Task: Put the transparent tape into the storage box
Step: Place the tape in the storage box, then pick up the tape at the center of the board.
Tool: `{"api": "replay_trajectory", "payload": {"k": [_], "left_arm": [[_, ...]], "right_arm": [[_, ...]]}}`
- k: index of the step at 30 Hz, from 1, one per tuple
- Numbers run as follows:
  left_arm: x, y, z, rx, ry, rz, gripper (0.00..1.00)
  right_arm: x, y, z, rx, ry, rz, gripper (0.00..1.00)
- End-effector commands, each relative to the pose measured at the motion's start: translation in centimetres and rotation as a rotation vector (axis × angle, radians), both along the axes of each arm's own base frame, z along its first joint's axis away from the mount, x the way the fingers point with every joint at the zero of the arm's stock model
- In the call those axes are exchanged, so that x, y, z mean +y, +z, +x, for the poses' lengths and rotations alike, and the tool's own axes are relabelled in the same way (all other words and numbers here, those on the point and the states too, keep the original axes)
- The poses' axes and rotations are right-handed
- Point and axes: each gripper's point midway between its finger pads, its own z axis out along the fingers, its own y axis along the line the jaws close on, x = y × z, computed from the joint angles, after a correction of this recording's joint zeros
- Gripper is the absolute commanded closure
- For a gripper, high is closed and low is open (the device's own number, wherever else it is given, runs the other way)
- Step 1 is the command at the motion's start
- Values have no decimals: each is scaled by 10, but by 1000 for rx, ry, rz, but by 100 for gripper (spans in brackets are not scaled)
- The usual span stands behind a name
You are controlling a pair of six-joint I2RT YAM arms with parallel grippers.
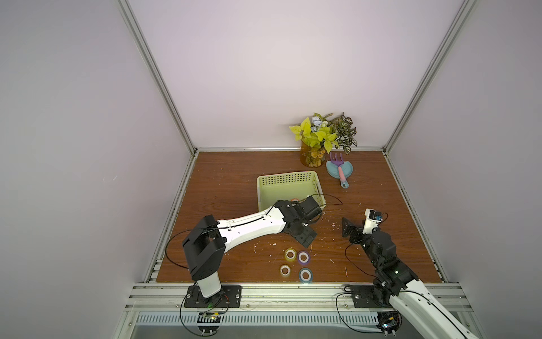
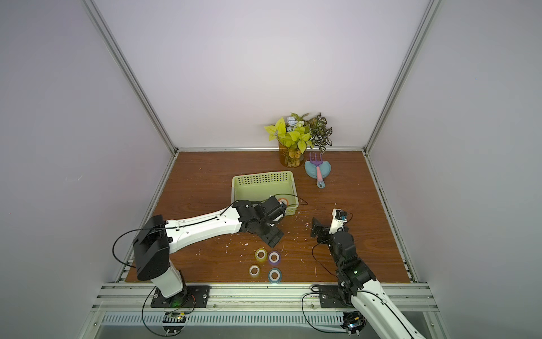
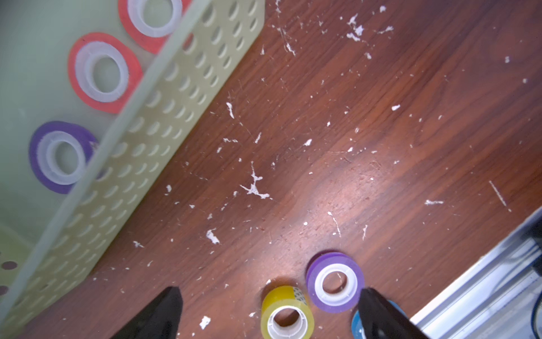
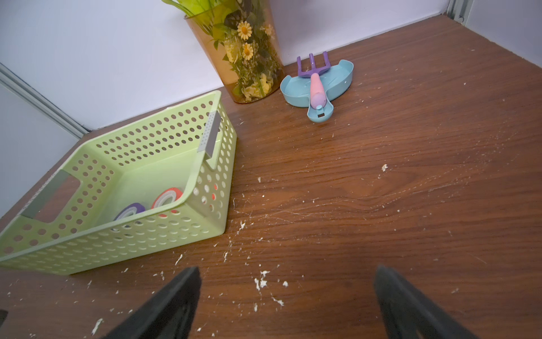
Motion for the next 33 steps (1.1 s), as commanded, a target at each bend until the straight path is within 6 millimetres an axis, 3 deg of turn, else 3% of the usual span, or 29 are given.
{"api": "replay_trajectory", "payload": {"k": [1, 9, 19, 33], "left_arm": [[-13, -14, -17, 41, -12, -22, 8], [-26, -36, -37, 88, -44, -9, 14], [-21, -59, -57, 146, -54, 26, 23], [-18, -74, -71, 181, -56, 53, 28]], "right_arm": [[-5, 3, 1, -20, -36, 17, 1], [-7, 3, 1, -19, -43, 20, 1], [-6, 3, 1, -20, -41, 19, 1], [-6, 2, 1, -18, -40, 18, 1]]}}
